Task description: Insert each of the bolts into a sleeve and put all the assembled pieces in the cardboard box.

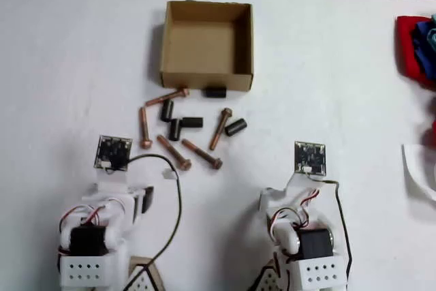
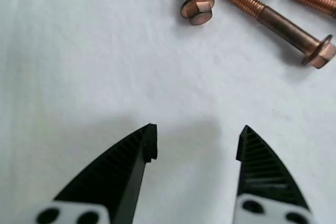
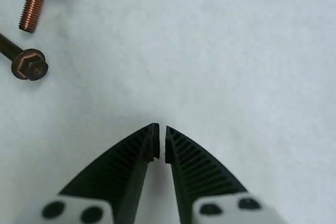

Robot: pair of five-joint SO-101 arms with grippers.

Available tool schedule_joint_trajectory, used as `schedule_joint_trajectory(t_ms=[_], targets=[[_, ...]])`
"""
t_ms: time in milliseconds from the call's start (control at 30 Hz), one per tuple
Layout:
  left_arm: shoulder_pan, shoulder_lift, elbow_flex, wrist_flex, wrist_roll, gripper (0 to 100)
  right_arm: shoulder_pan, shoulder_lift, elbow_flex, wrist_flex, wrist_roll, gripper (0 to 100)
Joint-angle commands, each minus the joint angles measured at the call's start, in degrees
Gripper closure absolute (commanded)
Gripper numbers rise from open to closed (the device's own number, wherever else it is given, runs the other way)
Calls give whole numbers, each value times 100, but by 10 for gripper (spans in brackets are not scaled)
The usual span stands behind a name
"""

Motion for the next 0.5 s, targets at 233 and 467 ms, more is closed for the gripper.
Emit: schedule_joint_trajectory(t_ms=[233, 467], targets=[[-62, -141, 119, 35, -26, 740, 4, -66, 44, -180, -35, 978], [-62, -141, 119, 35, -26, 740, 57, -57, 44, -2316, -26, 978]])
